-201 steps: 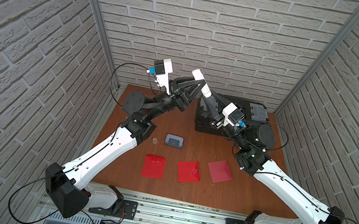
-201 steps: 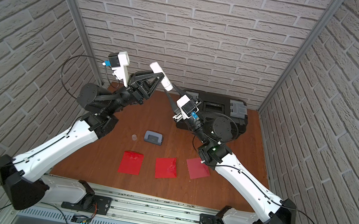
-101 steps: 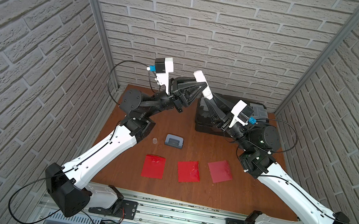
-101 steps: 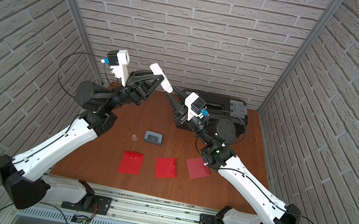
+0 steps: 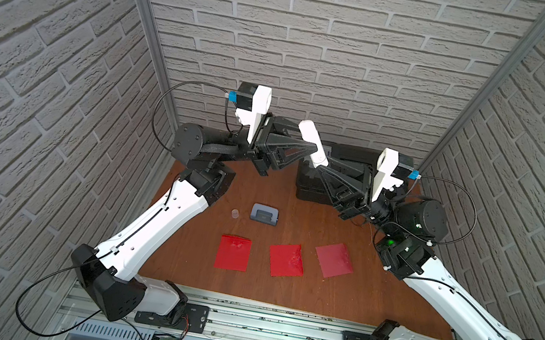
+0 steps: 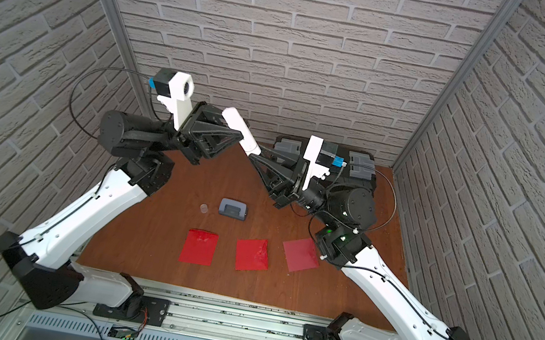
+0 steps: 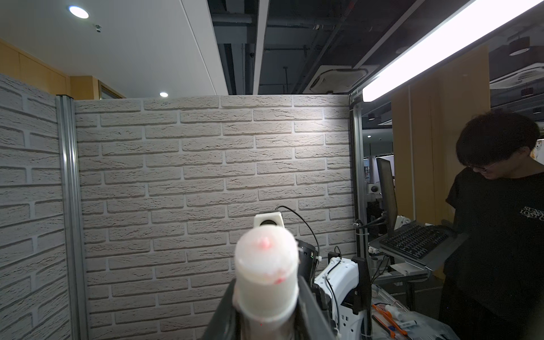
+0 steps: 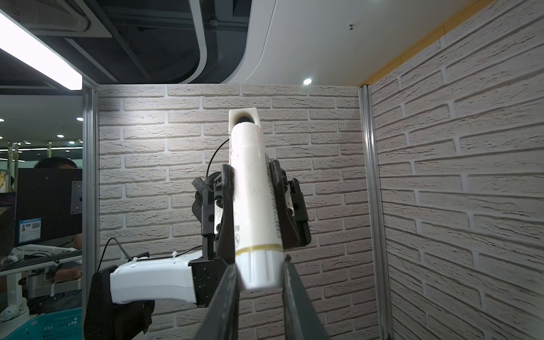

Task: Seal the envelope with a glue stick
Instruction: Unscrew the glue stick.

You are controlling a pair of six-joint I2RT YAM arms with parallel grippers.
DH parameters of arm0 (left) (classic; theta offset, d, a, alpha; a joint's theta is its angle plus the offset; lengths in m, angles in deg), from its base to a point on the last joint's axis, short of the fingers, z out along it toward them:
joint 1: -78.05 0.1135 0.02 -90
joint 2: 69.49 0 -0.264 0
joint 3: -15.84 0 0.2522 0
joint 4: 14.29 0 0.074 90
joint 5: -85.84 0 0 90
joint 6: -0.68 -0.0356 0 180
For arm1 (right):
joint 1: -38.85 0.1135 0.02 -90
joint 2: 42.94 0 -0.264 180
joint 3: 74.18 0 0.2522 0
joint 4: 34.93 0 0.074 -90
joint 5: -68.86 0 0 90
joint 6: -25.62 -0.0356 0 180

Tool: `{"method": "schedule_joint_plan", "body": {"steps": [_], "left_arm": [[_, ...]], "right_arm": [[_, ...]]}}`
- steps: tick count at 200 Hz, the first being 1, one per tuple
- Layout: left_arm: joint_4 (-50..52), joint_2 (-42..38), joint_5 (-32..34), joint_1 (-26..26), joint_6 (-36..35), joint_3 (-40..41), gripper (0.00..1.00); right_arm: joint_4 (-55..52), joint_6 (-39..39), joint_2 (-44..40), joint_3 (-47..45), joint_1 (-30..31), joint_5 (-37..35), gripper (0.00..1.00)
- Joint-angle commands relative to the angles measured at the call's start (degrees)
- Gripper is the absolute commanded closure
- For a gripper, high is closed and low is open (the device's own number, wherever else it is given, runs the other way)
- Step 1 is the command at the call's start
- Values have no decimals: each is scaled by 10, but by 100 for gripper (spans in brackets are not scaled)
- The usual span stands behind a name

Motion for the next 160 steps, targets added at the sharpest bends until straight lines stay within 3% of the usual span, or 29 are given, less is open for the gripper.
{"method": "schedule_joint_plan", "body": {"steps": [1, 24, 45, 86, 109, 143, 160], "left_arm": [[-16, -14, 55, 18, -35, 4, 100], [11, -33, 142, 16, -40, 44, 100], [23, -51, 222, 11, -30, 83, 100], [33, -54, 335, 6, 52, 127, 100], [44, -42, 354, 5, 103, 134, 100], [34, -28, 364, 4, 147, 145, 100], [28, -26, 361, 5, 157, 151, 100]], "right_arm": [[21, 0, -36, -8, 4, -8, 87], [-12, 61, -48, -19, 4, -76, 64], [-14, 126, -42, -18, 4, -106, 52], [5, 291, 3, 5, 3, -120, 46], [45, 411, 37, 7, 4, -100, 43], [75, 457, 95, 34, 4, -152, 38], [68, 438, 116, 53, 5, -199, 38]]}}
